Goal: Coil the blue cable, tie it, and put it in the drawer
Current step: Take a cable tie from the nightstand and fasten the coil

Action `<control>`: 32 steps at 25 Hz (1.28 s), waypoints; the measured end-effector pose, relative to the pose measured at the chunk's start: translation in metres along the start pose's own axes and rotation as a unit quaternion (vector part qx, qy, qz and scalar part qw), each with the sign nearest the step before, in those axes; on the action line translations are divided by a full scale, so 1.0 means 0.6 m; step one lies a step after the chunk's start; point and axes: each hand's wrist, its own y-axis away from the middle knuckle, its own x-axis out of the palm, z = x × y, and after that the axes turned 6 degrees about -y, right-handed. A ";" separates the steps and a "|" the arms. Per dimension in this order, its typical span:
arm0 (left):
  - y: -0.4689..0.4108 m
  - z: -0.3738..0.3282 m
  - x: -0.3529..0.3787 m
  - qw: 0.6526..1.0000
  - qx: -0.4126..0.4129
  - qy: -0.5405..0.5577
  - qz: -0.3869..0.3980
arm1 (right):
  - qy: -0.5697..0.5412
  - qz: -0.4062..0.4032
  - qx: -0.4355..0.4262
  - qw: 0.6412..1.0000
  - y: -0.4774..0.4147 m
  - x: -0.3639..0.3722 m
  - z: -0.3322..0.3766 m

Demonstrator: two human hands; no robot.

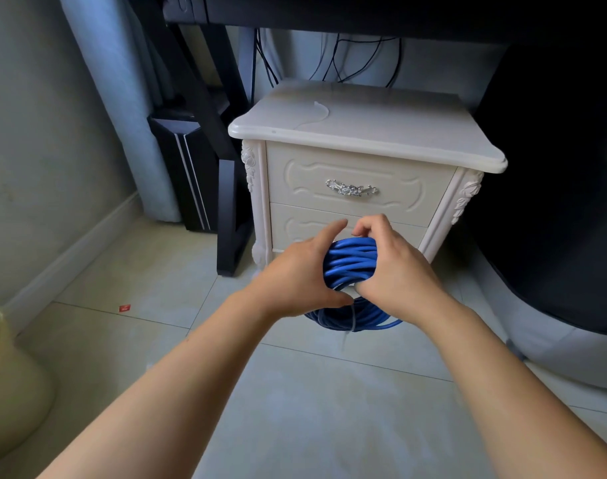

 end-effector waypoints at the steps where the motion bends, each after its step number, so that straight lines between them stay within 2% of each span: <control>1: 0.001 -0.002 0.000 1.000 -0.014 0.004 -0.009 | 0.002 -0.004 -0.005 1.000 -0.002 0.001 0.002; 3: 0.000 -0.003 -0.004 0.996 -0.045 0.038 -0.062 | -0.038 -0.018 -0.019 0.999 -0.009 0.003 0.008; 5: -0.005 0.007 -0.010 0.983 -0.098 0.092 -0.122 | -0.146 -0.029 -0.026 0.989 -0.023 0.001 0.003; 7: -0.011 0.025 -0.022 0.949 -0.176 0.199 -0.168 | -0.257 -0.034 -0.023 0.965 -0.040 -0.003 -0.009; 8: -0.014 0.035 -0.029 0.922 -0.212 0.263 -0.187 | -0.278 -0.055 -0.016 0.959 -0.051 -0.002 -0.014; 9: -0.017 0.045 -0.035 0.894 -0.241 0.319 -0.205 | -0.265 -0.093 -0.009 0.960 -0.066 0.001 -0.018; 11: -0.024 0.066 -0.045 0.850 -0.277 0.387 -0.228 | -0.165 -0.161 -0.028 0.973 -0.112 0.007 -0.015; 13: -0.030 0.089 -0.051 0.829 -0.293 0.413 -0.238 | -0.055 -0.154 -0.062 0.985 -0.177 0.009 -0.001; 16: -0.036 0.112 -0.053 0.818 -0.305 0.422 -0.245 | 0.042 -0.075 -0.048 0.995 -0.279 0.001 0.016; 21: -0.053 0.140 -0.053 0.810 -0.310 0.437 -0.237 | 0.146 -0.011 -0.043 0.988 -0.392 0.012 0.043; 26: -0.061 0.154 -0.054 0.814 -0.307 0.442 -0.220 | 0.184 0.065 -0.019 0.981 -0.456 0.034 0.057; 28: -0.061 0.158 -0.055 0.819 -0.305 0.437 -0.215 | 0.187 0.049 -0.021 0.981 -0.463 0.048 0.050; 32: -0.052 0.158 -0.059 0.818 -0.298 0.442 -0.215 | 0.164 -0.074 -0.065 0.982 -0.455 0.061 0.031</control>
